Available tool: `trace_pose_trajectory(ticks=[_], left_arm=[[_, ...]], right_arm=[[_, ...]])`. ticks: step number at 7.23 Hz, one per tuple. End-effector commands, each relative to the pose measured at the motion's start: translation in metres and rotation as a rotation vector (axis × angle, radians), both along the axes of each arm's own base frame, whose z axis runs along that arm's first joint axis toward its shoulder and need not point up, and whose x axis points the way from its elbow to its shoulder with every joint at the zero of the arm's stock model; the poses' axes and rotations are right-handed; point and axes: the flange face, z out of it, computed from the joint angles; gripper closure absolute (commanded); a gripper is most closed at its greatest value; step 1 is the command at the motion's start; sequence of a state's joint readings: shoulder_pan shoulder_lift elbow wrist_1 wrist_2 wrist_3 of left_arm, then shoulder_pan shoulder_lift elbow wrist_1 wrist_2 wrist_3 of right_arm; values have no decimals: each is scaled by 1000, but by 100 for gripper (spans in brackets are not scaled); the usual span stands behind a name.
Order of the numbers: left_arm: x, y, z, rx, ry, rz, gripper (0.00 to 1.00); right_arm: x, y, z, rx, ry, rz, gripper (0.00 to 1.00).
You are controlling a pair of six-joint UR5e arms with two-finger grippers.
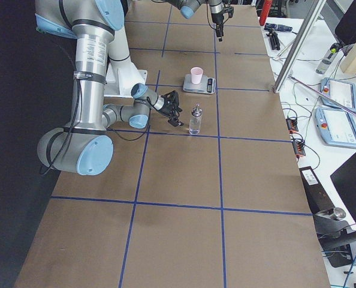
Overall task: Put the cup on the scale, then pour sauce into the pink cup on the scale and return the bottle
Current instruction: 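Grasp the glass sauce bottle with the right gripper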
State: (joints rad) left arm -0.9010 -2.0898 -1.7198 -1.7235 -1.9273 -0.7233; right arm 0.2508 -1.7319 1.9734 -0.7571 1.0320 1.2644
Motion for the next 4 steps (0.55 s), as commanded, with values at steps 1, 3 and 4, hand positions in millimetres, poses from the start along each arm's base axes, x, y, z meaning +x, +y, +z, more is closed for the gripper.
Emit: trace_pose_trajectory(ticks=[1, 3, 4], left_arm=[[-24, -6, 38, 25, -51, 90, 31], [-22, -6, 44, 14, -54, 99, 30], [-21, -7, 47, 10, -56, 99, 30]], right_arm=[[-11, -9, 2, -2, -29, 106, 2], [-14, -15, 26, 24, 27, 163, 2], [-16, -17, 29, 30, 35, 174, 0]])
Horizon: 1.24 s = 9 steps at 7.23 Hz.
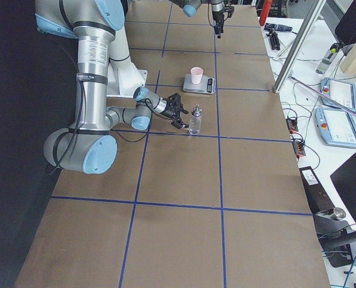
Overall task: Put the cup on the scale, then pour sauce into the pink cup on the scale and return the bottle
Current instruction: 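Grasp the glass sauce bottle with the right gripper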
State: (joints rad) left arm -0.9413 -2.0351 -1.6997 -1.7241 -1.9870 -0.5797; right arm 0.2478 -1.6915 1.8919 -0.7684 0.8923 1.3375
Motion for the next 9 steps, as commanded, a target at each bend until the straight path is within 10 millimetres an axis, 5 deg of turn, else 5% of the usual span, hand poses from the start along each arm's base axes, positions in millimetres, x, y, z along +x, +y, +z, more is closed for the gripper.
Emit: trace_pose_trajectory(ticks=[1, 9], left_arm=[[1, -1, 3, -5, -3, 3, 30], [1, 1, 0, -9, 2, -1, 27]], right_arm=[[-4, -6, 12, 35, 34, 64, 0], [-27, -14, 13, 103, 58, 141, 0]])
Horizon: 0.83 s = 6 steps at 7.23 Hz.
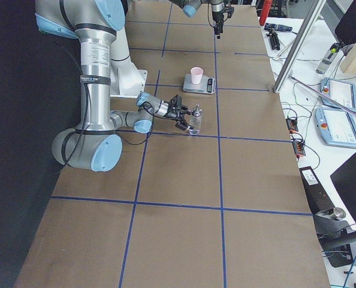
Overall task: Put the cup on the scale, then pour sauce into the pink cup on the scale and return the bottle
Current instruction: 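Grasp the glass sauce bottle with the right gripper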
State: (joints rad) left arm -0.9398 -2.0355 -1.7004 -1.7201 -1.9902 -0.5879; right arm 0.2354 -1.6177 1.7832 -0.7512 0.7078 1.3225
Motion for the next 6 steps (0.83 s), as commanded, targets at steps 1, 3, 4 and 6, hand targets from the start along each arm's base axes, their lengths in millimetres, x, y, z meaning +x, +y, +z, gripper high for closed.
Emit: trace_pose_trajectory(ticks=[1, 3, 4, 6], left_arm=[[1, 0, -3, 2, 2, 0, 27], [-1, 1, -3, 1, 1, -2, 27], [-1, 1, -3, 1, 1, -2, 27], [-1, 1, -4, 2, 2, -2, 27]], right_arm=[[-5, -1, 1, 4, 4, 3, 1], [-5, -2, 6, 3, 15, 7, 2], [-6, -2, 9, 2, 21, 7, 3], [-4, -7, 16, -1, 38, 15, 4]])
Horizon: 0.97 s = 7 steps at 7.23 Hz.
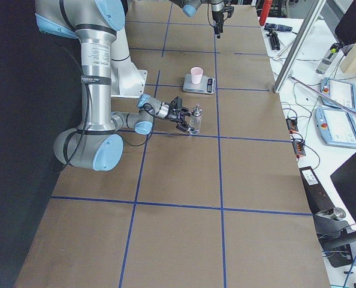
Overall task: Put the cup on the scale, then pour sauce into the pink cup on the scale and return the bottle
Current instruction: 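Grasp the glass sauce bottle with the right gripper, then lift and carry the bottle with the right gripper toward the cup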
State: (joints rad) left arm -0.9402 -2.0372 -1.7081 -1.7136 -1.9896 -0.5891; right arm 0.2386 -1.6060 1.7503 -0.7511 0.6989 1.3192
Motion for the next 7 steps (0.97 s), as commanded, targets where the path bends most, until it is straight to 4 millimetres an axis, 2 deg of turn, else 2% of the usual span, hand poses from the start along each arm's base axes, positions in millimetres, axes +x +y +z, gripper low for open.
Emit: trace_pose_trajectory(ticks=[1, 2, 3, 4, 5, 6, 7], left_arm=[[0, 0, 0, 1, -1, -1, 27], [-1, 0, -1, 0, 0, -4, 27], [-4, 1, -5, 8, 4, -6, 27], [-5, 2, -5, 9, 5, -6, 27], [-6, 3, -6, 9, 5, -8, 27], [-7, 4, -7, 13, 8, -8, 27], [-7, 4, -8, 9, 6, -7, 27]], right_arm=[[-1, -10, 5, 2, 25, 12, 4], [3, -17, 5, 7, 38, 20, 4], [-4, -19, -6, 14, 19, 19, 6], [-12, -21, -13, 18, 7, 20, 13], [-14, -23, -5, 13, 22, 22, 32], [-12, -25, -2, 15, 36, 23, 64], [-12, -25, -4, 37, 85, 2, 85]])
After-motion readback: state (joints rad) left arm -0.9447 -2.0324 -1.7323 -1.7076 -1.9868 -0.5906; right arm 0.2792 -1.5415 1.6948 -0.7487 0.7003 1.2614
